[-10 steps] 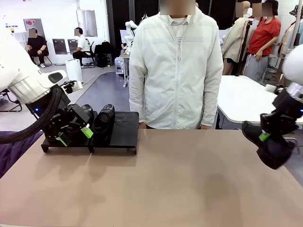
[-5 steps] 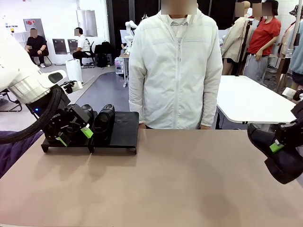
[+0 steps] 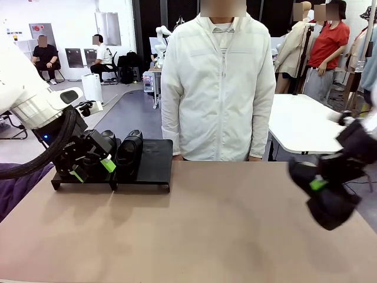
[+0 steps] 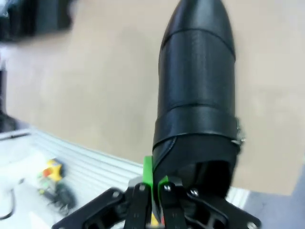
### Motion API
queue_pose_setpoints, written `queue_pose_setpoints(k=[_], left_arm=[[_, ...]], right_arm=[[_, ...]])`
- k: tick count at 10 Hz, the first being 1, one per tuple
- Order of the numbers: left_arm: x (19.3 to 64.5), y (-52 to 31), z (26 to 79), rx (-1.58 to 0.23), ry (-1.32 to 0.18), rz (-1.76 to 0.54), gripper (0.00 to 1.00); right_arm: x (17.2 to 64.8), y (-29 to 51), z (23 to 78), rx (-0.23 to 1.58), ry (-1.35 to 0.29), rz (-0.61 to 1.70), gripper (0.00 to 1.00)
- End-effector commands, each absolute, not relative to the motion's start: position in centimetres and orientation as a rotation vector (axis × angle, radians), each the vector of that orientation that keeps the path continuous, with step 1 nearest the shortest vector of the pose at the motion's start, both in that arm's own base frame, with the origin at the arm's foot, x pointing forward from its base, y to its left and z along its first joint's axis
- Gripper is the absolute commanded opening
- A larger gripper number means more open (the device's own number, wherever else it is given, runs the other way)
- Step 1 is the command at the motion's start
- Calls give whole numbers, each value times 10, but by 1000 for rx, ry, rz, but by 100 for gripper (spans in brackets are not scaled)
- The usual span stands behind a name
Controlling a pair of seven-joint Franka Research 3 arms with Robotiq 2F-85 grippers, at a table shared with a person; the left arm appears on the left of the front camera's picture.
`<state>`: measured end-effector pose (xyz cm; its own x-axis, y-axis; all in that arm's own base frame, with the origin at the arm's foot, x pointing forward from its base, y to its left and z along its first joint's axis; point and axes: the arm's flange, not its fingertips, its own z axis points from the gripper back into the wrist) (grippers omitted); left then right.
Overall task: Organize the shoes by placing them on the stand.
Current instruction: Pick up one Shoe and place it in the middle of the table.
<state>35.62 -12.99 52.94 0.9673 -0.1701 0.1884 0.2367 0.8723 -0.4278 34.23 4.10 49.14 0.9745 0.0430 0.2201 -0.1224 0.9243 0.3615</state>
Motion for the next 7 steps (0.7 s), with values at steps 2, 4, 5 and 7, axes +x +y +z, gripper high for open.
queue_pose_setpoints(k=[2,4,5,7], left_arm=[[355,-129,531,-458,-145,-207,100],[355,-129,531,-458,-145,-207,100],[355,-129,531,-458,-145,-207,100],[355,-129,531,-458,-145,-207,100]], right_arm=[[351,180,472,378,-166,14,0],[362,252,450,397,-212,37,0],[372,280,433,373,-212,3,0],[393,312,399,304,-214,3,0]])
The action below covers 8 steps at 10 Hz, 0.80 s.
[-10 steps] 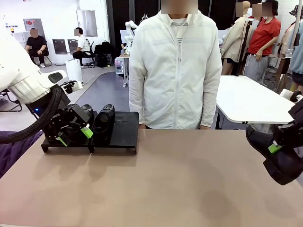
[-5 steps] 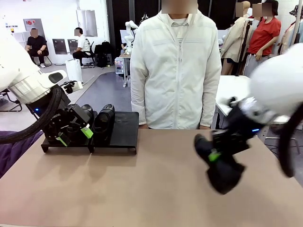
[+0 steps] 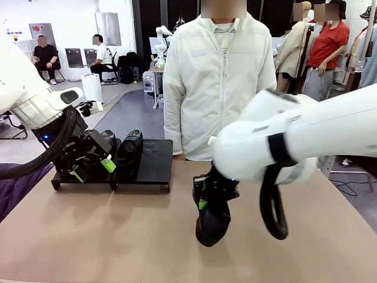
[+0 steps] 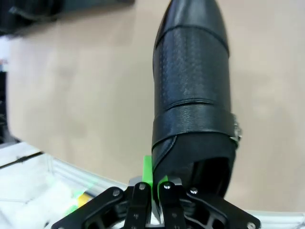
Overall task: Organize the shoes by placing them on the stand.
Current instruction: Pick up one Shoe and place it in the middle of the table.
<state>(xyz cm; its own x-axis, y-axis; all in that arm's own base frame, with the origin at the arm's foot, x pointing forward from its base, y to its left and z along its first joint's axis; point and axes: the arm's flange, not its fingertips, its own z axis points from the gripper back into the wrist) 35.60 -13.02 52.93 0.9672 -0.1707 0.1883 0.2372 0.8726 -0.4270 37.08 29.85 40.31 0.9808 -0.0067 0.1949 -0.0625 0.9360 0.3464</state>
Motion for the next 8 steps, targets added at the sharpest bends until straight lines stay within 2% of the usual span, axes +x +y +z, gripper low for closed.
queue_pose_setpoints(k=[1,5,6,7,8], left_arm=[[355,-129,531,-458,-145,-207,100],[355,-129,531,-458,-145,-207,100],[355,-129,531,-458,-145,-207,100],[355,-129,531,-458,-145,-207,100],[355,-129,531,-458,-145,-207,100]], right_arm=[[399,321,382,267,-178,68,0],[400,330,359,256,-128,95,0],[400,330,359,273,-111,103,41],[399,329,359,293,-93,109,100],[399,328,360,307,-82,104,100]])
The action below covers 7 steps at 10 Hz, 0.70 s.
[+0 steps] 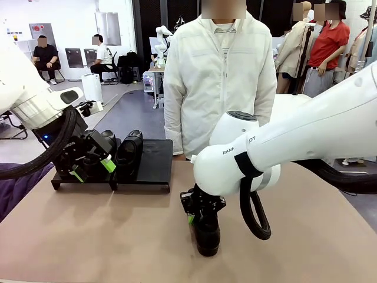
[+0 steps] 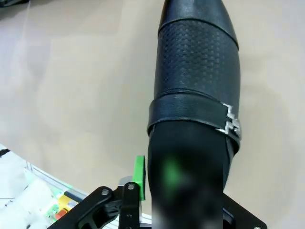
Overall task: Organize the shoes by placing them on the stand.
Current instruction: Pick up one Shoe and place it in the middle of the table.
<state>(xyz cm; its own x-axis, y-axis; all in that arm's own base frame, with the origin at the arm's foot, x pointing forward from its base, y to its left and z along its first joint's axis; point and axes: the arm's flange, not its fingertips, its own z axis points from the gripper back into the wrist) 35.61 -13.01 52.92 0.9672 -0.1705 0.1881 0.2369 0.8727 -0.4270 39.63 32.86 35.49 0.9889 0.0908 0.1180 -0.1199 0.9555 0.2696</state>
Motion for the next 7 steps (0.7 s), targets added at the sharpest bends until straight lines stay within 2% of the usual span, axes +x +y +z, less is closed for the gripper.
queue_pose_setpoints(k=[1,4,7], left_arm=[[355,-129,531,-458,-145,-207,100],[355,-129,531,-458,-145,-207,100],[355,-129,531,-458,-145,-207,100]], right_arm=[[400,326,364,332,-79,96,100],[390,279,417,514,-2,136,100],[351,166,475,581,-4,193,100]])
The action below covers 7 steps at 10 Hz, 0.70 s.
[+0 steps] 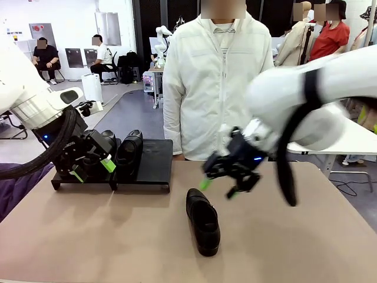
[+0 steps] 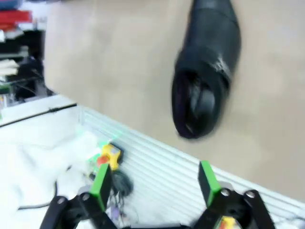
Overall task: Organize the shoes by placing them on the stand.
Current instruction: Pick up one Shoe and place it in the middle of the table.
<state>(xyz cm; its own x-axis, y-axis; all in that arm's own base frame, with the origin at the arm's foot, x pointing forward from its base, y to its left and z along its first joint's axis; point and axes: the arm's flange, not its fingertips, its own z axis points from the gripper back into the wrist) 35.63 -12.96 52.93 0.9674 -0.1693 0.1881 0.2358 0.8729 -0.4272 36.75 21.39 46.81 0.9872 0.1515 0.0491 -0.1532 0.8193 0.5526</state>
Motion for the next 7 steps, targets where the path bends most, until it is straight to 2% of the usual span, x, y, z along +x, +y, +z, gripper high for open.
queue_pose_setpoints(k=[1,4,6,7], left_arm=[[355,-129,531,-458,-145,-207,100],[355,-129,531,-458,-145,-207,100],[355,-129,531,-458,-145,-207,100],[355,-129,531,-458,-145,-207,100]], right_arm=[[345,122,485,579,-14,200,100],[330,11,490,725,-122,60,100],[329,-14,483,752,-171,-31,100],[336,-12,476,692,-191,-77,100]])
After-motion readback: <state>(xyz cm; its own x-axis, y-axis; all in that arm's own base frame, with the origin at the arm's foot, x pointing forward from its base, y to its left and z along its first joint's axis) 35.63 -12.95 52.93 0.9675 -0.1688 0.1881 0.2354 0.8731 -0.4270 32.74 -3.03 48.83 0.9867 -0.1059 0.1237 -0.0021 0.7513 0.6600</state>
